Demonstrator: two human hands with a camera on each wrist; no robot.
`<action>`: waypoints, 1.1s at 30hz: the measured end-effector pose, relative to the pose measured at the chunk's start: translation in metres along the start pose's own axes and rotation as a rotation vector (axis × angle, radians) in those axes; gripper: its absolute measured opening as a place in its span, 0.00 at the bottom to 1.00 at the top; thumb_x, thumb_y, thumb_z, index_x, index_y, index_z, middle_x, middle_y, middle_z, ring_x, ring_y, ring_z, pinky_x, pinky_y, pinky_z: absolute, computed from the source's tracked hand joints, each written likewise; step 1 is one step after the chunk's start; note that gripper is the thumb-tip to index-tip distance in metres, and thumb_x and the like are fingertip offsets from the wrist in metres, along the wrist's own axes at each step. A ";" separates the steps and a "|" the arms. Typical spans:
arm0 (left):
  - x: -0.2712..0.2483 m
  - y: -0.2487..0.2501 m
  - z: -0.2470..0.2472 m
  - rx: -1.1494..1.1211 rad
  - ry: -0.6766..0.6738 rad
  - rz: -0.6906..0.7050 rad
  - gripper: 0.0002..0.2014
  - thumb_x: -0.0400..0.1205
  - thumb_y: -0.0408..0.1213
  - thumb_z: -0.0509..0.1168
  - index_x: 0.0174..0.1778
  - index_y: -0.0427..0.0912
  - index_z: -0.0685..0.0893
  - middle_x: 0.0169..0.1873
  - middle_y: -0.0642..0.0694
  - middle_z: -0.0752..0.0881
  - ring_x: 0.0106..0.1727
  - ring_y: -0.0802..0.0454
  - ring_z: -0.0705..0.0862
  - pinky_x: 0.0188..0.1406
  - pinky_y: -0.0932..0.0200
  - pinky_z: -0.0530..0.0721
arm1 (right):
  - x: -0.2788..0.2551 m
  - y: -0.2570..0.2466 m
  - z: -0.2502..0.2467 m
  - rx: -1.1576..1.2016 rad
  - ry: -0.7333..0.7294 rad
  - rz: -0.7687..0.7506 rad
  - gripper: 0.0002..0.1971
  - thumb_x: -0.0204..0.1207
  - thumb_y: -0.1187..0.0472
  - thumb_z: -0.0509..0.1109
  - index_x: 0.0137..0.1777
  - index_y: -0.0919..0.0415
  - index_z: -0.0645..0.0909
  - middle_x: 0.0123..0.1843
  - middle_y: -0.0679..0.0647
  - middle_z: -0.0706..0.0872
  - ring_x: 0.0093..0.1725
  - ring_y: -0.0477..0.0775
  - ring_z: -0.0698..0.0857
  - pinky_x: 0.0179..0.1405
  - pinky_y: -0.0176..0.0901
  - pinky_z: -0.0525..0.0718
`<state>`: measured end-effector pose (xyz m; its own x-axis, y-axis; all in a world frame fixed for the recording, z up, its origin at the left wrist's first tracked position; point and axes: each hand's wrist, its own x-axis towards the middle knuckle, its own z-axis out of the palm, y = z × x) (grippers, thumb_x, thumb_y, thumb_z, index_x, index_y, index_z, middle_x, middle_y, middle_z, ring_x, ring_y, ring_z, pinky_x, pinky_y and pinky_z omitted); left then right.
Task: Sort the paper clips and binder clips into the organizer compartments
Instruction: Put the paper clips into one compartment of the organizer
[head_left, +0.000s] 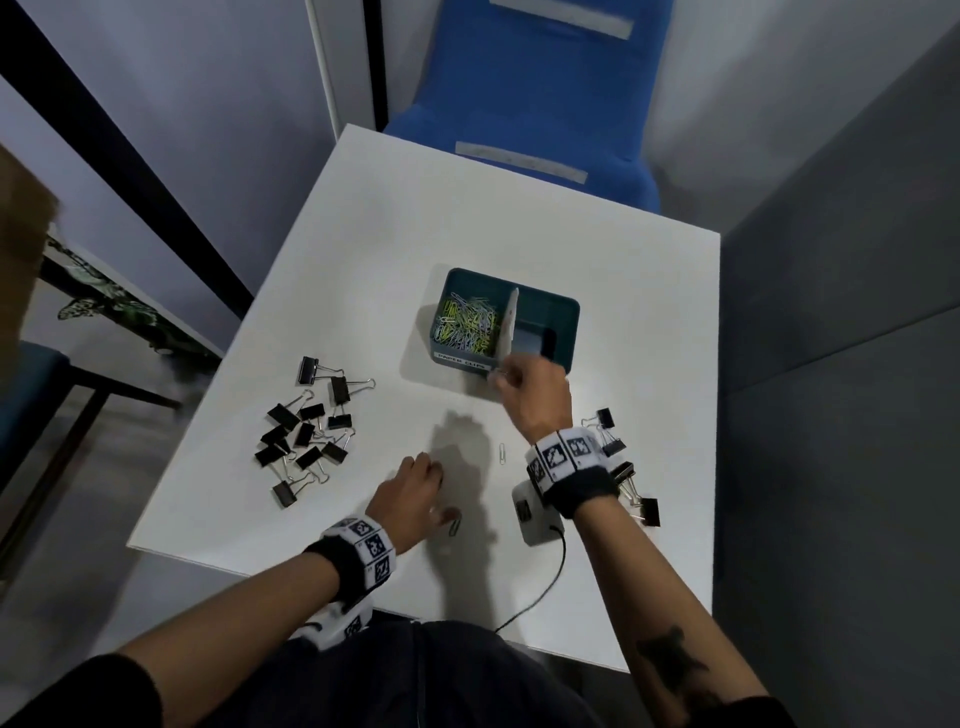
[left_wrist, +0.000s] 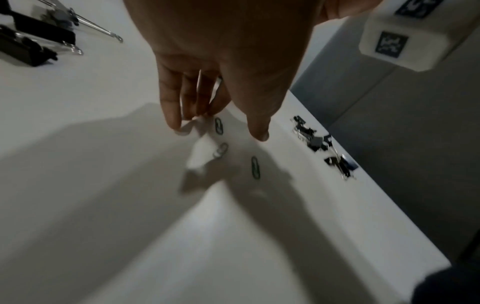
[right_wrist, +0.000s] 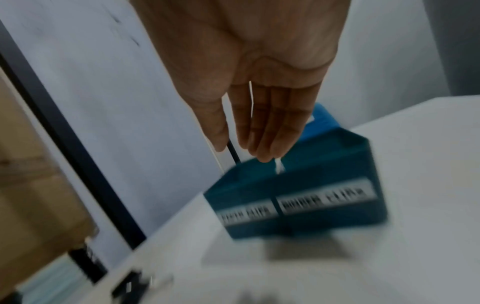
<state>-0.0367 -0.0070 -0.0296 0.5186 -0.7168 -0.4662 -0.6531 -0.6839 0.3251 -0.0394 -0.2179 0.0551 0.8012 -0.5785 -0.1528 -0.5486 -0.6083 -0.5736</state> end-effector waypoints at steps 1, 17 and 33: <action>-0.004 -0.002 0.004 0.004 0.009 0.034 0.28 0.77 0.59 0.66 0.64 0.41 0.74 0.59 0.45 0.73 0.61 0.44 0.73 0.46 0.49 0.81 | -0.014 0.012 0.011 -0.058 -0.051 0.006 0.04 0.76 0.57 0.71 0.46 0.57 0.85 0.43 0.52 0.88 0.40 0.52 0.85 0.41 0.42 0.81; -0.007 -0.001 0.037 0.286 0.029 0.413 0.22 0.59 0.33 0.82 0.45 0.44 0.83 0.41 0.50 0.78 0.41 0.52 0.76 0.15 0.60 0.74 | -0.130 0.094 0.092 -0.327 -0.257 -0.325 0.19 0.53 0.76 0.77 0.45 0.61 0.84 0.53 0.53 0.84 0.50 0.56 0.83 0.22 0.40 0.81; 0.024 0.018 0.001 0.122 -0.135 0.068 0.10 0.76 0.39 0.64 0.49 0.39 0.82 0.51 0.42 0.83 0.53 0.41 0.82 0.45 0.51 0.78 | -0.123 0.083 0.087 -0.207 -0.241 0.206 0.10 0.79 0.57 0.66 0.49 0.60 0.86 0.50 0.59 0.84 0.51 0.62 0.84 0.45 0.49 0.82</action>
<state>-0.0360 -0.0363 -0.0357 0.3972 -0.7308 -0.5552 -0.7504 -0.6069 0.2619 -0.1624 -0.1498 -0.0435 0.6885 -0.5708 -0.4474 -0.7212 -0.6036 -0.3398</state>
